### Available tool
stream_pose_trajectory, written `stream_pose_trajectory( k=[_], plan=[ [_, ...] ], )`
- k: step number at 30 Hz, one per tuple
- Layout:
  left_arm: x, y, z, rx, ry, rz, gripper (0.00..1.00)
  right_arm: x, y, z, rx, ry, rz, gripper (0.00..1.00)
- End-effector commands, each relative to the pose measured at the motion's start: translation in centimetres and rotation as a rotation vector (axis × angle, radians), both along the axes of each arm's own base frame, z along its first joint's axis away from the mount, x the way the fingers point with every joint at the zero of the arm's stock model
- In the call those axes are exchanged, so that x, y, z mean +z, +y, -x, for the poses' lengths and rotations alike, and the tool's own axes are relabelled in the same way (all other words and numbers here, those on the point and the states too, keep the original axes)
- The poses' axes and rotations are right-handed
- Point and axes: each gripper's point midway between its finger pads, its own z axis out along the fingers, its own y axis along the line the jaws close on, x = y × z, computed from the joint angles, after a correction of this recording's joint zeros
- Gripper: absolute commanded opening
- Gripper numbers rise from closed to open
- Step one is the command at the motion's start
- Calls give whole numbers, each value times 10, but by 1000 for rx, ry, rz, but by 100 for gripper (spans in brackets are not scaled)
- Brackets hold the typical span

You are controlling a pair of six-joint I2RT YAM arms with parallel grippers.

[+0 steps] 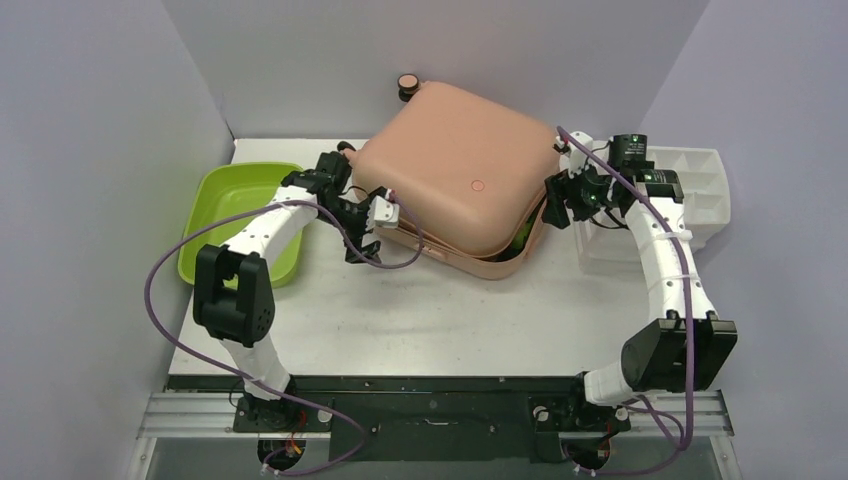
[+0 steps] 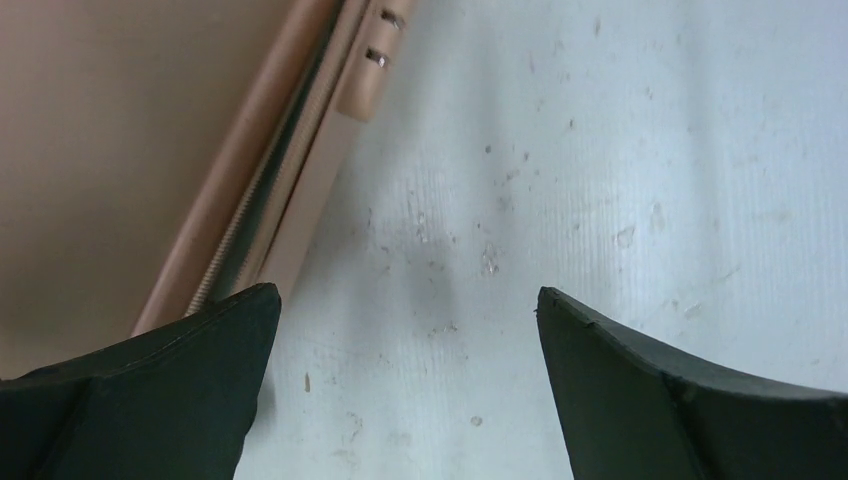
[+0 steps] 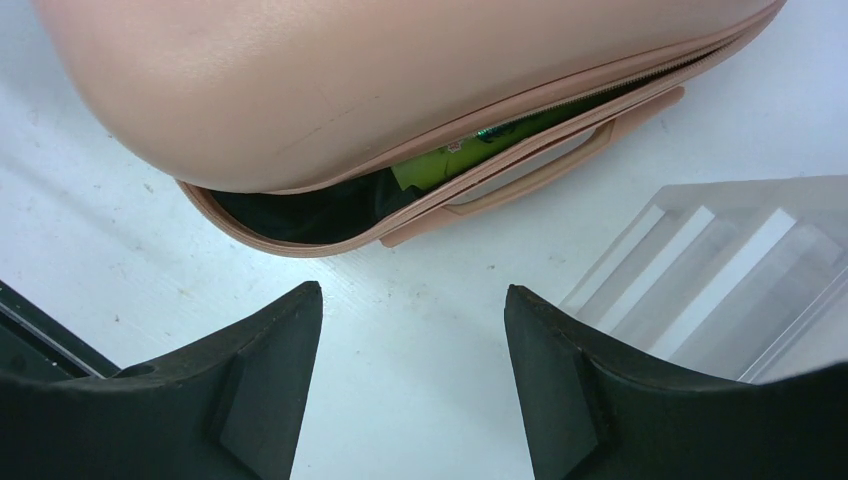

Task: Open, take out, and arrange the luggage
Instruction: Rotate the luggage at the center of the board.

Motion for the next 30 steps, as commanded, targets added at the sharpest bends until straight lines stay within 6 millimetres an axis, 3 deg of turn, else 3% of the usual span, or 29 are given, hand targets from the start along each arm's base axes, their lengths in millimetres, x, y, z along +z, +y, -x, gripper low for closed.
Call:
stream_pose_trajectory(
  k=[1,4,7,11,16,24,30],
  plan=[
    [-17,21,-1,-138,-114,-152,100,19,14,4,27,-68,-76,63],
    [-23,23,-21,-121,-218,-193,100,16,16,7,28,-66,-90,63],
    [-24,22,-29,-118,-251,-197,100,12,18,7,24,-64,-104,63],
    [0,16,-26,-121,-286,-113,100,5,19,8,29,-48,-110,64],
    [12,14,-24,-119,-303,-81,99,4,21,7,33,-48,-120,64],
    [13,15,-35,-92,-313,-83,100,-5,23,8,37,-31,-133,64],
    [-1,16,-52,-71,-321,-132,100,-7,23,7,38,-25,-138,64]
  ],
)
